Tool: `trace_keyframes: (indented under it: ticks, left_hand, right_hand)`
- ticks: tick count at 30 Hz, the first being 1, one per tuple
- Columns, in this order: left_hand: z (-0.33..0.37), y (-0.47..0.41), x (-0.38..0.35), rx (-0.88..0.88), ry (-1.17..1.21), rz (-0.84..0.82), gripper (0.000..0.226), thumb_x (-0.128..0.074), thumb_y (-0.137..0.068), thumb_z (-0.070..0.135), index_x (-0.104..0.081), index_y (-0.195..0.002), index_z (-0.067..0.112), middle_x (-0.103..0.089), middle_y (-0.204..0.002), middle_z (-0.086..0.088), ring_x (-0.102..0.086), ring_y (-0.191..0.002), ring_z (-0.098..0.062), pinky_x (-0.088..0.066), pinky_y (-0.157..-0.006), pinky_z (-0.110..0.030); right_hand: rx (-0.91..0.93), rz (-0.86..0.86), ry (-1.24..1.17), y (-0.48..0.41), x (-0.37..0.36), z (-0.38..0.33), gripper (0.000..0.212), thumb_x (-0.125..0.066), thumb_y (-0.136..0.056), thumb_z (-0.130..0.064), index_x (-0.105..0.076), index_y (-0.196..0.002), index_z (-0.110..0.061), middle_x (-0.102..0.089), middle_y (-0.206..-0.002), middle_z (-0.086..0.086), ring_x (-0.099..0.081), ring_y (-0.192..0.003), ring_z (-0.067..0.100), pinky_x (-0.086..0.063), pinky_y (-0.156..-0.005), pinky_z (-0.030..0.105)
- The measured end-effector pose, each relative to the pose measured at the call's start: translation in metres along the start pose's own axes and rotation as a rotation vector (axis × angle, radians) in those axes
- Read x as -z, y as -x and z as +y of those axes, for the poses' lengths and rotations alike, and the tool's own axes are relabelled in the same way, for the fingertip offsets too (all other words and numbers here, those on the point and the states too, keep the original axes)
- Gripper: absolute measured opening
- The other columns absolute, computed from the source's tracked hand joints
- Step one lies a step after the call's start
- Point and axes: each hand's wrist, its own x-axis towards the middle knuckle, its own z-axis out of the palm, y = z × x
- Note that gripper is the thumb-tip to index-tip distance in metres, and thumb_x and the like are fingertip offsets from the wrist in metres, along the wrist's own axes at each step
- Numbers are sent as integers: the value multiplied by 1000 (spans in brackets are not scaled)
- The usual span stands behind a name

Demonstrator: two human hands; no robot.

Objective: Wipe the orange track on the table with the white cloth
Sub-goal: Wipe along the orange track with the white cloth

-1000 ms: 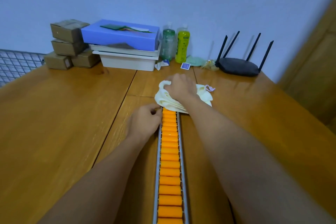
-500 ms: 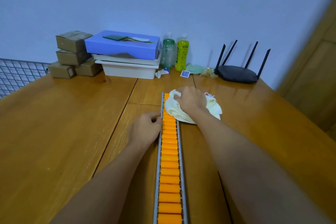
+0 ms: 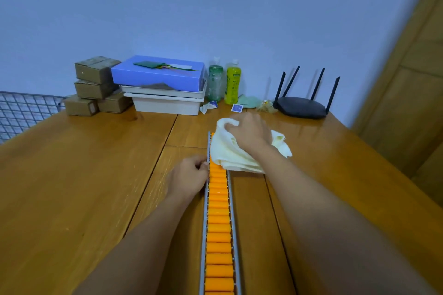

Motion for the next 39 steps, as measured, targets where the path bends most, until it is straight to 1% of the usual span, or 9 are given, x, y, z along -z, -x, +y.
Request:
trace_keyframes:
  ticks: [3, 6, 9, 12, 22, 26, 29, 36, 39]
  left_hand:
    - [1, 1, 1, 9, 14, -10, 25, -56, -96, 30, -67, -74, 27, -59, -58, 8, -50, -56, -12, -32, -54, -27]
    - [1, 2, 2, 20, 40, 0, 33, -58, -94, 30, -58, -62, 23, -57, -55, 5, -46, -54, -14, -30, -54, -28]
    - [0, 1, 1, -3, 56, -5, 35, -57, -95, 35, -61, -63, 23, -60, -58, 4, -46, -55, -13, -31, -55, -29]
    - [-1, 2, 1, -27, 63, -4, 33, -58, -96, 38, -68, -68, 24, -66, -62, 3, -50, -57, -12, -33, -55, -30]
    - [-6, -1, -1, -45, 70, -12, 28, -57, -97, 30, -72, -75, 23, -69, -67, 0, -56, -61, -18, -34, -56, -32]
    - [-4, -1, -1, -55, 30, -2, 26, -53, -100, 31, -78, -102, 38, -74, -78, 11, -65, -72, -13, -43, -58, -28]
    - [-3, -1, 0, -55, 9, 4, 28, -53, -102, 30, -76, -115, 37, -75, -90, 15, -66, -81, -7, -51, -67, -30]
    - [-1, 2, 2, -71, 49, -10, 26, -52, -104, 32, -76, -113, 36, -75, -91, 15, -67, -82, -7, -56, -72, -35]
    - [-3, 1, 2, -66, 61, -25, 26, -52, -104, 32, -76, -113, 35, -75, -91, 15, -67, -82, -6, -55, -71, -34]
  right_hand:
    - [84, -53, 72, 13, -11, -19, 26, -62, -89, -37, -76, -110, -33, -72, -104, 4, -64, -97, 32, -45, -68, 33]
    - [102, -125, 178, 27, -27, -23, 26, -60, -88, -34, -75, -109, -26, -70, -97, 7, -65, -91, 33, -48, -66, 33]
    - [115, -149, 226, 36, -40, -18, 23, -59, -93, -32, -73, -109, -22, -68, -97, 8, -66, -91, 32, -40, -63, 32]
    - [160, -149, 301, 39, -42, -18, 25, -57, -97, -31, -71, -115, -22, -69, -103, 8, -67, -95, 32, -43, -67, 32]
    - [246, -115, 468, 42, -36, -20, 26, -51, -100, -29, -69, -118, -23, -69, -101, 5, -66, -90, 29, -36, -63, 33]
    - [241, -112, 493, 46, -29, -9, 26, -51, -100, -32, -68, -117, -22, -68, -101, 6, -66, -89, 30, -35, -62, 33]
    - [248, -112, 525, 48, -23, -3, 26, -52, -100, -35, -67, -117, -22, -69, -102, 6, -66, -89, 30, -37, -63, 33]
    - [162, -147, 587, 54, -1, 14, 21, -53, -98, -30, -69, -101, -17, -70, -93, 4, -66, -83, 27, -39, -61, 31]
    - [121, -95, 554, 56, 13, 28, 25, -52, -97, -34, -71, -103, -18, -69, -93, 4, -65, -82, 27, -37, -60, 30]
